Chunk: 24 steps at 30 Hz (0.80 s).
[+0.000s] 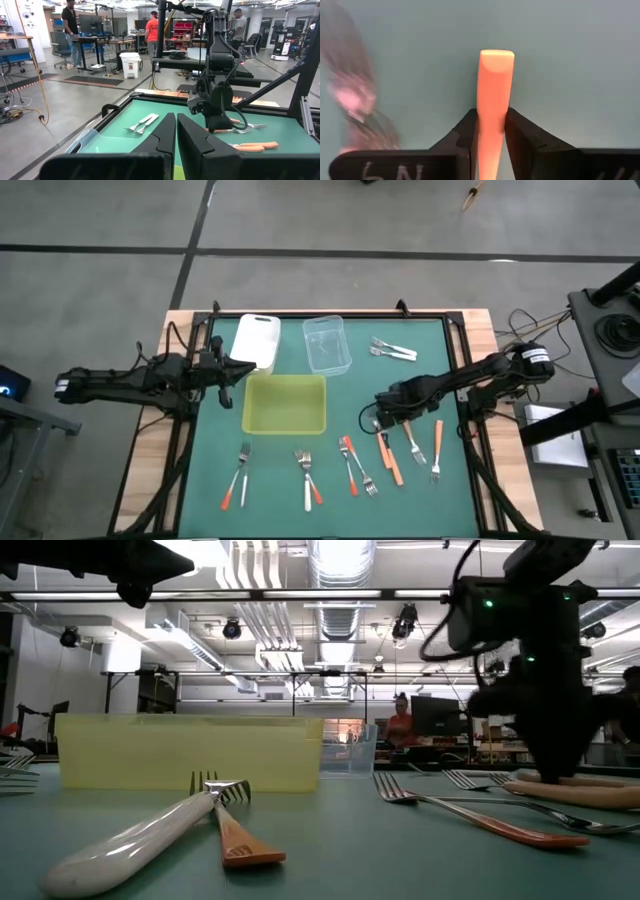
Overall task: Sort silverware by color (type)
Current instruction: Put the yellow fork into the yellow bin
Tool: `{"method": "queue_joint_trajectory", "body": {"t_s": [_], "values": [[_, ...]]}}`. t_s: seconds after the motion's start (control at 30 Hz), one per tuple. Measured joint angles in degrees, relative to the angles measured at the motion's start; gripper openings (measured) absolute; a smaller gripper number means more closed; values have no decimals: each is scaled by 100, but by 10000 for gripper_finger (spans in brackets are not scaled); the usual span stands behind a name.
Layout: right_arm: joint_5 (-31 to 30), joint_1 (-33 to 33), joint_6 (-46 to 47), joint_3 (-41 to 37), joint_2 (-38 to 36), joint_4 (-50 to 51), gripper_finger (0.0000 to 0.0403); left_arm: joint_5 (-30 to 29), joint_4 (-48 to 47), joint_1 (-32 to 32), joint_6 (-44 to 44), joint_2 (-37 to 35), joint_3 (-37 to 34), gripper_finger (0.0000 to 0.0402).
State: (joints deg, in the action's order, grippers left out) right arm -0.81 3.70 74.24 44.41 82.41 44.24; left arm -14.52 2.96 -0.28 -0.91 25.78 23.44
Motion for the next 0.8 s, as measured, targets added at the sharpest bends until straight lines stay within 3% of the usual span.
{"method": "queue_joint_trajectory", "body": {"t_s": [0.27, 0.47, 0.8], "values": [[-1376, -148, -776, 1144, -382, 324, 63, 1, 46, 0, 0, 2, 0, 0], [-2488, -181, -2099, 2277, -422, -223, 62, 0, 46, -1, 0, 0, 0, 0], [-2190, -175, -5063, 3004, 129, -3483, 62, 2, 63, -6, 87, -257, 0, 0]]}}
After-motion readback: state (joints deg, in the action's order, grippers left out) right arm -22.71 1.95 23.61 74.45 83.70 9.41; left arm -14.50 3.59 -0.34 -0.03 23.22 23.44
